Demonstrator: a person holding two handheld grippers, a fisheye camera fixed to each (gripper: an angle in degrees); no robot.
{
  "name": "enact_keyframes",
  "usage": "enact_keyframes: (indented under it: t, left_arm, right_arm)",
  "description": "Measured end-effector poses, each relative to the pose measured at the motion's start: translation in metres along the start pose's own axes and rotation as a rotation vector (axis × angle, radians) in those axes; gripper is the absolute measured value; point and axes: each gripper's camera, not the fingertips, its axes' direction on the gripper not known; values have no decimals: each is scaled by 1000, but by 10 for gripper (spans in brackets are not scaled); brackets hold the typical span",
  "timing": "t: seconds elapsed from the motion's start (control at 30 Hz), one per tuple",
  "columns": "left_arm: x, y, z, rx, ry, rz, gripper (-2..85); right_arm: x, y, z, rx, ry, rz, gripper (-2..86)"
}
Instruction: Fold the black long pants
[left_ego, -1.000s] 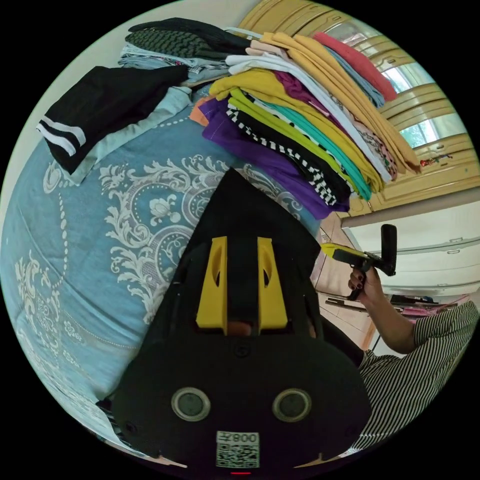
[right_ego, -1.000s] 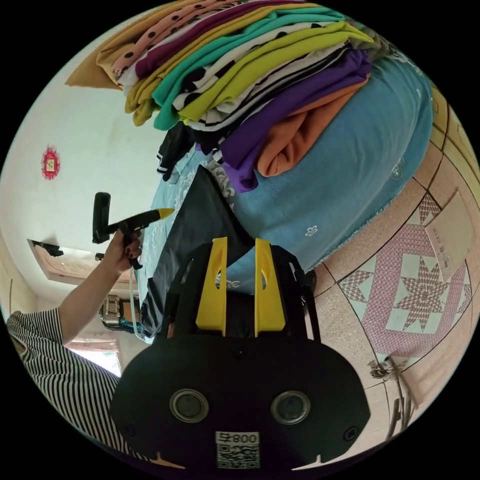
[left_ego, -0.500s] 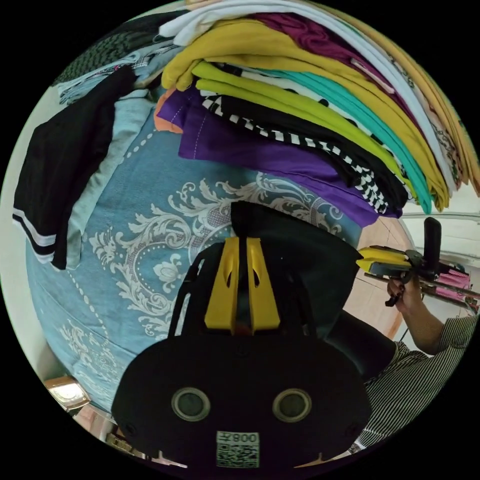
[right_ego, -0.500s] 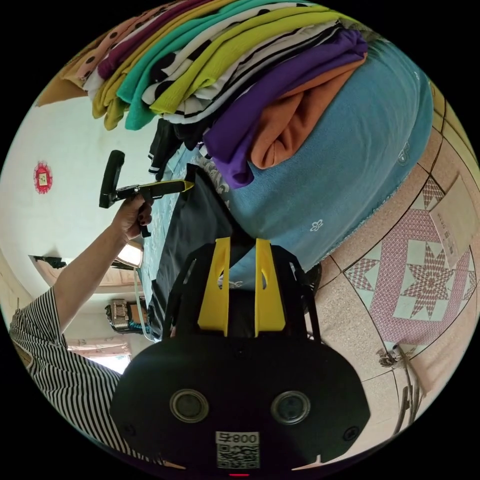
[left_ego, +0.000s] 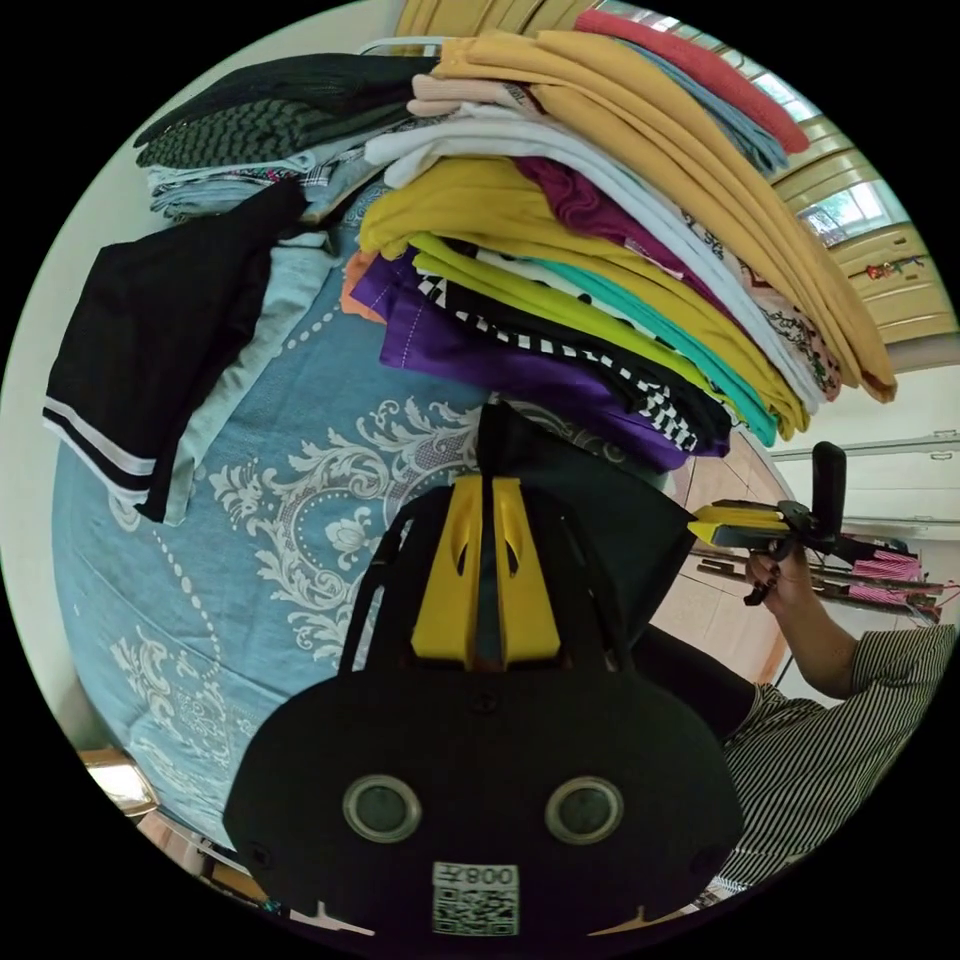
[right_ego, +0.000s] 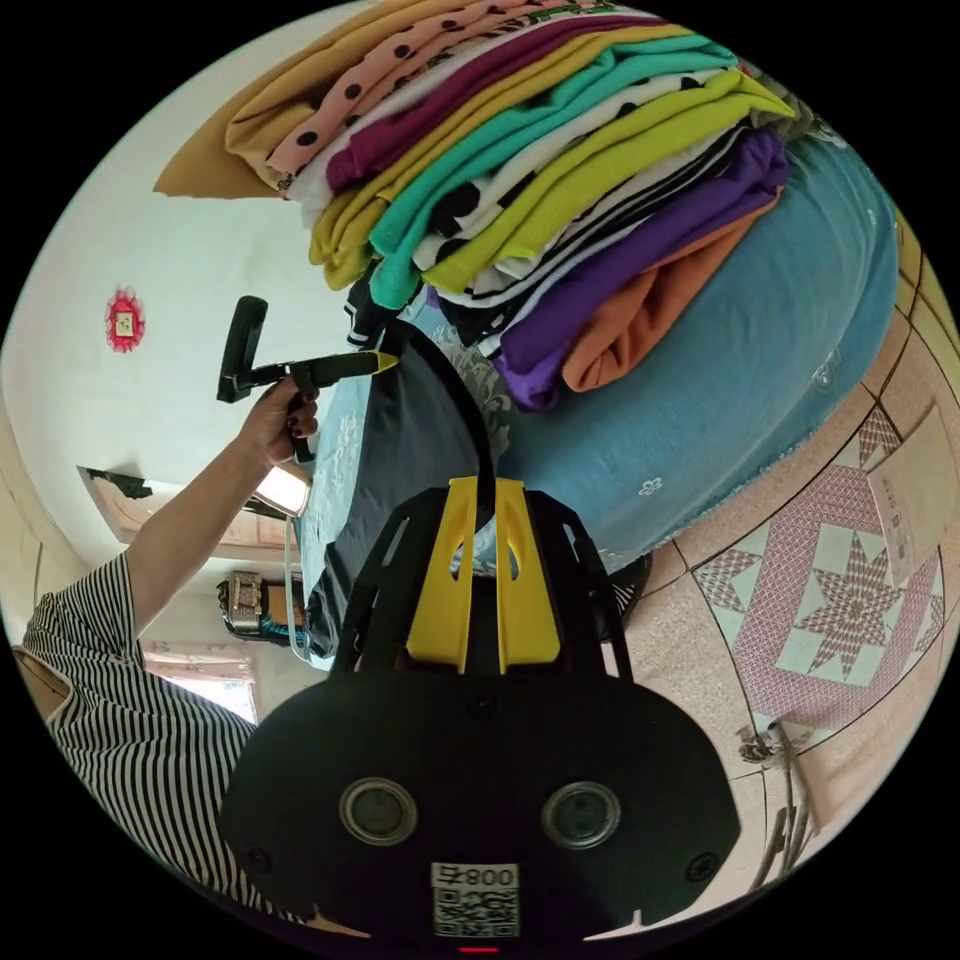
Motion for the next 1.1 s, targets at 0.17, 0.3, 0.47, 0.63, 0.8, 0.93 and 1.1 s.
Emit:
enact_keyframes:
  t: [0.17, 0.3, 0.47, 0.63, 0.8, 0.93, 1.1]
  left_arm:
    - [-18, 37, 9, 23, 12, -20, 14]
    - [-38, 76, -4, 77, 24, -4, 14]
    - [-86, 162, -26, 196, 95, -1, 14]
    - [-134, 255, -35, 291, 152, -24, 16]
    - [-180, 356, -38, 379, 210, -31, 18]
    - [-226, 451, -28, 440, 235, -82, 19]
    - [-278, 563, 2, 504, 287, -204, 19]
  right_arm:
    - [-28, 2, 2, 26, -12, -8, 31]
    - [-69, 0, -2, 48, -56, -66, 31]
    - [-139, -3, -1, 51, -143, -209, 31]
    - [-220, -2, 15, -7, -219, -363, 31]
    - [-310, 10, 50, -123, -320, -491, 32]
    - [-366, 21, 86, -239, -358, -558, 32]
    - [-440, 37, 158, -439, -389, -609, 31]
